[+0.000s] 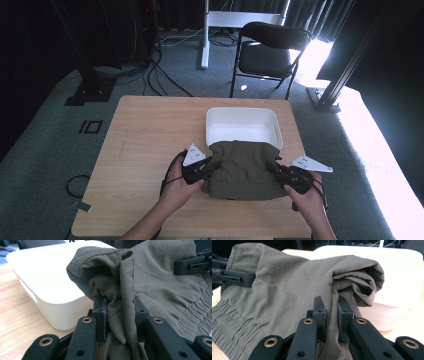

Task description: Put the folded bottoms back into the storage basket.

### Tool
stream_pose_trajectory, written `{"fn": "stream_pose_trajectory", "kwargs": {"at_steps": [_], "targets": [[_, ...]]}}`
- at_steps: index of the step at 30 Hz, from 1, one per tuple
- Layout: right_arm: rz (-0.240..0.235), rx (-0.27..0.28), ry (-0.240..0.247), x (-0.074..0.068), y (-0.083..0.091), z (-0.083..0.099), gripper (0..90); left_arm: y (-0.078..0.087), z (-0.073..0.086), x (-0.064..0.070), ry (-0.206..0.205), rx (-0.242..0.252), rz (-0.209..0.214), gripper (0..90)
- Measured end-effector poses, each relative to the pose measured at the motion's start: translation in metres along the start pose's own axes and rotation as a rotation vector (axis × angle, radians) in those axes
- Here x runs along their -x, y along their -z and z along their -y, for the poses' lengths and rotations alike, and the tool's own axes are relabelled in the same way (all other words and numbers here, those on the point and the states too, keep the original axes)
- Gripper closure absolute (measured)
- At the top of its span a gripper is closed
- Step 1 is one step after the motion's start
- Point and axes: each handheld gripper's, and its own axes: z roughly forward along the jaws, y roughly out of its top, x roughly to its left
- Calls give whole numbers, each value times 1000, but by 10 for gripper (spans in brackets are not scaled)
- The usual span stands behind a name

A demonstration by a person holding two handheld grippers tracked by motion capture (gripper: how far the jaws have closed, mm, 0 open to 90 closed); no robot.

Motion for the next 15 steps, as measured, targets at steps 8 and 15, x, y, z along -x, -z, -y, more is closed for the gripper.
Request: {"fn": "stream_pose_trajectory", "kwargs": {"at_steps": [8,15], "targets": [[-1,40,-16,6,-4,-18,810,-1,-18,-7,-13,26,-21,730],[1,56,-16,13,-7,-35,810,-4,-29,-12,-5,45,-26,730]]}}
